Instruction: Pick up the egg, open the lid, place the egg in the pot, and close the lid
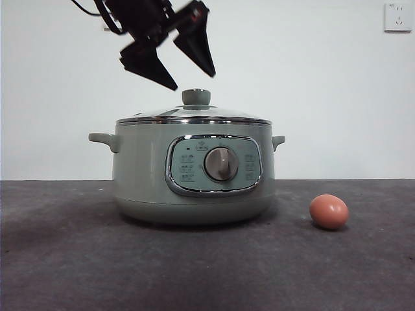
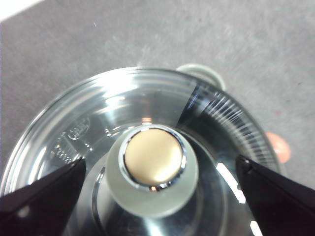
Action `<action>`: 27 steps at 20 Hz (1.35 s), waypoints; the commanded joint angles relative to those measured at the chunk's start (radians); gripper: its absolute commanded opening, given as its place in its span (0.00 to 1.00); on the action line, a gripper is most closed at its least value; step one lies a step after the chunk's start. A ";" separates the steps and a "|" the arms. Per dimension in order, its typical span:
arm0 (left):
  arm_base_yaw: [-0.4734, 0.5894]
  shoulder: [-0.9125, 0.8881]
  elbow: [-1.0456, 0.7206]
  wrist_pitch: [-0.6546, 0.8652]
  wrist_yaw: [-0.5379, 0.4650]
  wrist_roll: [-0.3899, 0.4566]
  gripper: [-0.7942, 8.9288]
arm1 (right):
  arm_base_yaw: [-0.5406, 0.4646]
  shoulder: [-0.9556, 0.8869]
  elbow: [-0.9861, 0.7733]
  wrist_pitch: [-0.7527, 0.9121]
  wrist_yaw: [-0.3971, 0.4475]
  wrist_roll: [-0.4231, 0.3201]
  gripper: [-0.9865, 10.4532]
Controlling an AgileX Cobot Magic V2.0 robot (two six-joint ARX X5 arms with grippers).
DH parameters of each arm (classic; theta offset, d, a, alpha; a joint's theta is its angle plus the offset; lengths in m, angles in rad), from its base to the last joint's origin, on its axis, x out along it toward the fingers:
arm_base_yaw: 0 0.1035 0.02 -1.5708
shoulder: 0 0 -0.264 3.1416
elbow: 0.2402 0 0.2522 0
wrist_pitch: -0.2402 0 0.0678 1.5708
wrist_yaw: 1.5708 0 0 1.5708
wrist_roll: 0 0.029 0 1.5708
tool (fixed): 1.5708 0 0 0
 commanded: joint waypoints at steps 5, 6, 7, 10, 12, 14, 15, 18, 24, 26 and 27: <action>-0.012 0.053 0.003 0.043 -0.034 0.014 0.72 | 0.001 0.000 0.003 0.000 -0.004 0.004 0.58; -0.013 0.055 0.003 0.043 -0.033 0.013 0.67 | 0.001 0.004 0.003 0.000 -0.004 0.004 0.58; -0.014 0.058 0.003 0.042 -0.033 0.011 0.58 | 0.001 0.006 0.003 0.000 -0.004 0.004 0.58; -0.014 0.059 0.003 0.037 -0.031 0.011 0.47 | 0.001 0.013 0.003 0.000 -0.004 0.004 0.58; -0.014 0.059 0.003 0.037 -0.029 0.010 0.46 | 0.001 0.015 0.003 0.000 -0.004 0.004 0.58; -0.014 0.059 0.003 0.035 -0.027 0.010 0.33 | 0.001 0.018 0.003 0.000 -0.004 0.004 0.58; -0.014 0.059 0.003 0.034 -0.024 0.010 0.27 | 0.001 0.018 0.003 0.000 -0.004 0.004 0.58; -0.014 0.059 0.003 0.026 -0.024 0.010 0.26 | 0.001 0.018 0.003 0.000 -0.004 0.004 0.58; -0.014 0.059 0.003 0.004 -0.009 0.010 0.07 | 0.001 0.018 0.003 0.007 -0.004 0.004 0.58; -0.014 0.058 0.003 0.018 0.005 0.001 0.07 | 0.001 0.018 0.003 0.007 -0.004 0.004 0.58; -0.014 0.058 0.003 0.027 0.005 -0.010 0.07 | 0.001 0.019 0.003 0.007 -0.004 0.004 0.58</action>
